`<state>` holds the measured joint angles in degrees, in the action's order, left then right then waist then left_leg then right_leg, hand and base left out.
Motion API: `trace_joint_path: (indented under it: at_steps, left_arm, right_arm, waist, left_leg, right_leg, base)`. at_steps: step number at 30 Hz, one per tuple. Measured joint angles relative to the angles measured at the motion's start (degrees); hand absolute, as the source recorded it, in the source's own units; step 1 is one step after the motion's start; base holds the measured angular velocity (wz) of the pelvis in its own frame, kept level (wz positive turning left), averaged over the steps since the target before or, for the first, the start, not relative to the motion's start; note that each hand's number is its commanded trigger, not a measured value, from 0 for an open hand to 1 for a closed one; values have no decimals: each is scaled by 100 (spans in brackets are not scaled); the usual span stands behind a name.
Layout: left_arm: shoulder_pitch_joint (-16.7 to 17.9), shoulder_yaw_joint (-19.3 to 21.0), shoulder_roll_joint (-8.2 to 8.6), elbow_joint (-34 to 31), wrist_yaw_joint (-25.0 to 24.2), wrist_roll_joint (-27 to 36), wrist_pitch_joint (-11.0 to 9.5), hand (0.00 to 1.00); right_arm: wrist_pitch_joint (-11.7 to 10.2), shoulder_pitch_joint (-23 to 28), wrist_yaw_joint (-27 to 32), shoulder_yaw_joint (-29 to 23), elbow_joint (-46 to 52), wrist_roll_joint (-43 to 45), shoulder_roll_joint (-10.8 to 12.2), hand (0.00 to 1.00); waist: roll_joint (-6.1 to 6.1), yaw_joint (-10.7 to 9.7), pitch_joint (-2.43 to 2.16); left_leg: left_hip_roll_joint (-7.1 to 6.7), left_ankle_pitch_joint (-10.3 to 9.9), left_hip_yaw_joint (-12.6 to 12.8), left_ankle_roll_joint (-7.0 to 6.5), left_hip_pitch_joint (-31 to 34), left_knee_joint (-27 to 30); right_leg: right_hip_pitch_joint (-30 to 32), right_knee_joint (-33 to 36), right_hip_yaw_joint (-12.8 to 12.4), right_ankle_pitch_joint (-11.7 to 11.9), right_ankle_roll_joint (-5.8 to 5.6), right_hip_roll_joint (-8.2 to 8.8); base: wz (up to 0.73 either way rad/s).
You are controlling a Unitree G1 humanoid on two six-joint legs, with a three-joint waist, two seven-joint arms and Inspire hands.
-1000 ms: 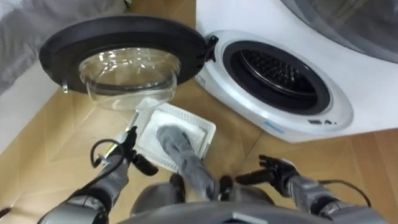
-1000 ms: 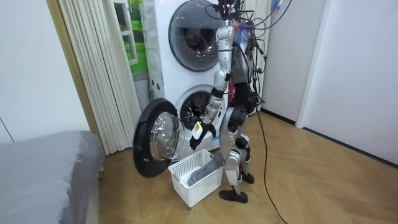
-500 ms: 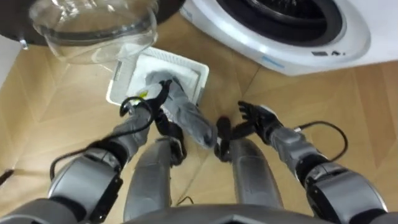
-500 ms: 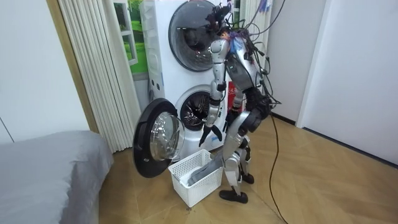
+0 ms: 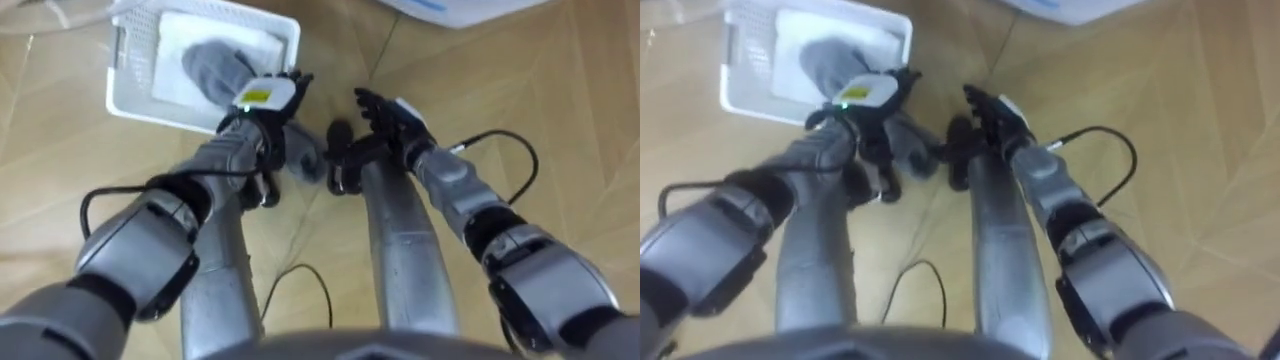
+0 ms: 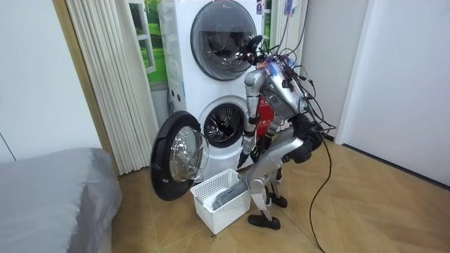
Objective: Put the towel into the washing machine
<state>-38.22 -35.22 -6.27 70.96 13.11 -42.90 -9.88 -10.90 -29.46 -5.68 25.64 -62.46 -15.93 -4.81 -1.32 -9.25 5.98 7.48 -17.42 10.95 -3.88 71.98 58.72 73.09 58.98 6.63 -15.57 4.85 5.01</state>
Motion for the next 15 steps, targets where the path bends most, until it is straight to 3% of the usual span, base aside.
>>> trace_joint_path:
  at_steps: [7, 9, 10, 15]
  left_arm:
    - [-93, -458, -101, 0, -12, -52, -5, 3]
    - [-118, -555, -131, -2, -47, -54, -7, 83]
    - [-138, -570, -149, -1, -133, -42, -8, 100]
    - [-278, -783, -226, -4, -619, 40, -18, 100]
  right_arm:
    - [-175, -136, -22, 305, -15, -602, 59, 0]
    - [-226, -177, -24, 356, -15, -628, 72, 0]
    - [-229, -265, -24, 363, -18, -621, 88, 0]
    - [-215, -412, -35, 473, -18, -626, 86, 0]
  waist:
    - [-15, -136, -3]
    - [-48, -168, -1]
    - [-69, -178, 7]
    - [-88, -255, 6]
  left_leg:
    - [82, -2, -11, 91, 293, 105]
    - [98, -1, -18, 118, 372, 112]
    - [137, -11, -28, 137, 436, 143]
    - [198, -27, -93, 163, 687, 242]
  right_leg:
    - [318, 161, 59, -57, 141, -14]
    - [402, 179, 68, -52, 172, -30]
    - [450, 177, 86, -42, 194, -62]
    - [624, 202, 170, -63, 248, -96]
  base:
    - [0]
    - [-2]
    - [-11]
    - [0]
